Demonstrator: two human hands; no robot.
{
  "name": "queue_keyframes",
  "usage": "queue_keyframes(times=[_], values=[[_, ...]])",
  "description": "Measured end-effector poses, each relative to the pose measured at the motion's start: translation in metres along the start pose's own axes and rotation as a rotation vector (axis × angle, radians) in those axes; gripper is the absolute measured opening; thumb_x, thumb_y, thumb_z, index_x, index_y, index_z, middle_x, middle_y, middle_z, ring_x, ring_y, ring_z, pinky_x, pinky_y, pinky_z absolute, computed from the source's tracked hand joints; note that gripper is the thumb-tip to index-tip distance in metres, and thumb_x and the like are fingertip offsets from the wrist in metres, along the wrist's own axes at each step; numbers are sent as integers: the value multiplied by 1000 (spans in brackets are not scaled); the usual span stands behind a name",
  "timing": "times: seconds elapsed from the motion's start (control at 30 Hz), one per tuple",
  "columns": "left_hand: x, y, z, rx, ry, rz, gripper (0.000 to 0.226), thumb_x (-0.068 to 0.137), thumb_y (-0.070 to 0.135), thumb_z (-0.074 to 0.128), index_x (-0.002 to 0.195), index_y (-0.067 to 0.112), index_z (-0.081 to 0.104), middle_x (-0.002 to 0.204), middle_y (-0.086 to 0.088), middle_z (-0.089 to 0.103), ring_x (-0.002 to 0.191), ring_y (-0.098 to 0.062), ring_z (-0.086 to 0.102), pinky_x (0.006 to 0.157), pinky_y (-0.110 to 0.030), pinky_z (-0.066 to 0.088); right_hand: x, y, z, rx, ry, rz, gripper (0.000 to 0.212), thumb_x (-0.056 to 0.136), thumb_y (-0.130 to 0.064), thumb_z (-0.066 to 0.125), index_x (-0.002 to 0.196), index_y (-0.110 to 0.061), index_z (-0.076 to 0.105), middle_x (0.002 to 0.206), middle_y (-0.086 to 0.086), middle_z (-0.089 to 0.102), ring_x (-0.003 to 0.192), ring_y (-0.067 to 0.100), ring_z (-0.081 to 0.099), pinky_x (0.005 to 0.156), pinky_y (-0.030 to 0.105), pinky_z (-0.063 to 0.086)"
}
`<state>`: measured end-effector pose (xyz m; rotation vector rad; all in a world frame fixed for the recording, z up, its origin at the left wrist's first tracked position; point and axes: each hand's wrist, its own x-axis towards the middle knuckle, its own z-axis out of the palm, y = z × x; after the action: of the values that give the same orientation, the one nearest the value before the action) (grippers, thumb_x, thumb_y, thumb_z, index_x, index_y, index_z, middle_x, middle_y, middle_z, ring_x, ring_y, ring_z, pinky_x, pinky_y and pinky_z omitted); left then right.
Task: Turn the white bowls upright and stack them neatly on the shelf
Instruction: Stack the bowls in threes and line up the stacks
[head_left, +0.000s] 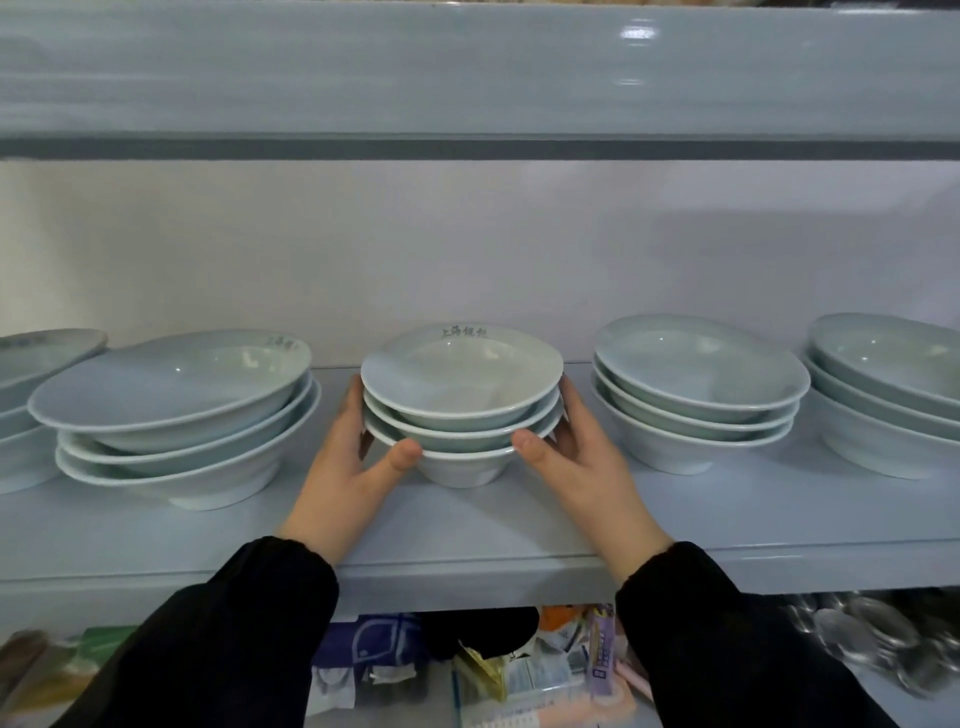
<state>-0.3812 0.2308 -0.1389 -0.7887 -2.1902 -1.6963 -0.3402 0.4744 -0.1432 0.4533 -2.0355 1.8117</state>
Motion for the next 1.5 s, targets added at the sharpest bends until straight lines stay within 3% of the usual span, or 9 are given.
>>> queue_keyframes(times=[0.63, 0.8, 0.9, 1.03, 1.2, 1.33, 1.4, 1.5], values=[[0, -6, 0, 40, -11, 32, 79, 90, 51, 62, 154, 28, 21, 154, 10, 36, 142, -8, 34, 117, -45, 30, -2, -2, 1, -34, 13, 40, 69, 93, -31, 71, 152, -32, 35, 147, -16, 51, 136, 5, 47, 116, 42, 38], [-2, -6, 1, 73, 5, 1, 76, 92, 51, 61, 153, 30, 22, 154, 12, 36, 142, -7, 34, 116, -46, 30, -3, -6, 1, -48, 7, 33, 62, 93, -33, 70, 147, -40, 39, 144, -22, 52, 134, 0, 48, 114, 37, 39], [-3, -8, -1, 110, 23, -54, 81, 90, 58, 60, 154, 31, 19, 157, 11, 32, 143, -9, 32, 115, -47, 31, -5, -12, 1, -49, 0, 38, 55, 95, -29, 69, 135, -53, 40, 137, -30, 53, 130, -7, 49, 113, 30, 40], [-9, -1, 0, 207, 54, -110, 84, 88, 68, 53, 155, 33, 16, 160, 12, 26, 145, -7, 25, 118, -46, 27, -9, -17, 0, -51, 2, 79, 57, 93, -37, 70, 131, -62, 36, 137, -35, 49, 131, -11, 45, 118, 37, 35], [-47, 22, -6, 362, 151, -167, 91, 84, 78, 41, 156, 33, 9, 163, 13, 13, 147, -4, 16, 120, -41, 22, -11, -15, -2, -28, -4, 60, 75, 91, -47, 69, 150, -46, 25, 154, -27, 34, 144, 3, 33, 122, 40, 27], [-71, 42, -29, 447, 260, -126, 79, 87, 72, 43, 153, 36, 21, 159, 10, 26, 142, -9, 31, 116, -39, 30, -13, -11, -3, -125, 120, 90, 96, 85, -65, 62, 160, -34, 10, 166, -16, 11, 152, 9, 17, 124, 42, 22], [-81, 50, -42, 436, 320, -99, 70, 91, 61, 48, 151, 31, 30, 151, 5, 38, 133, -7, 43, 109, -32, 39, -22, -18, 1, -209, 185, -39, 88, 90, -55, 61, 159, -28, 14, 165, -15, 14, 152, 4, 15, 124, 39, 22], [-92, 55, -64, 463, 433, -38, 53, 95, 44, 50, 144, 26, 42, 136, 7, 47, 120, -2, 50, 97, -22, 43, -40, -38, 23, -315, 233, -341, 71, 95, -29, 58, 156, -14, 27, 162, 0, 28, 150, 13, 25, 122, 34, 25]])
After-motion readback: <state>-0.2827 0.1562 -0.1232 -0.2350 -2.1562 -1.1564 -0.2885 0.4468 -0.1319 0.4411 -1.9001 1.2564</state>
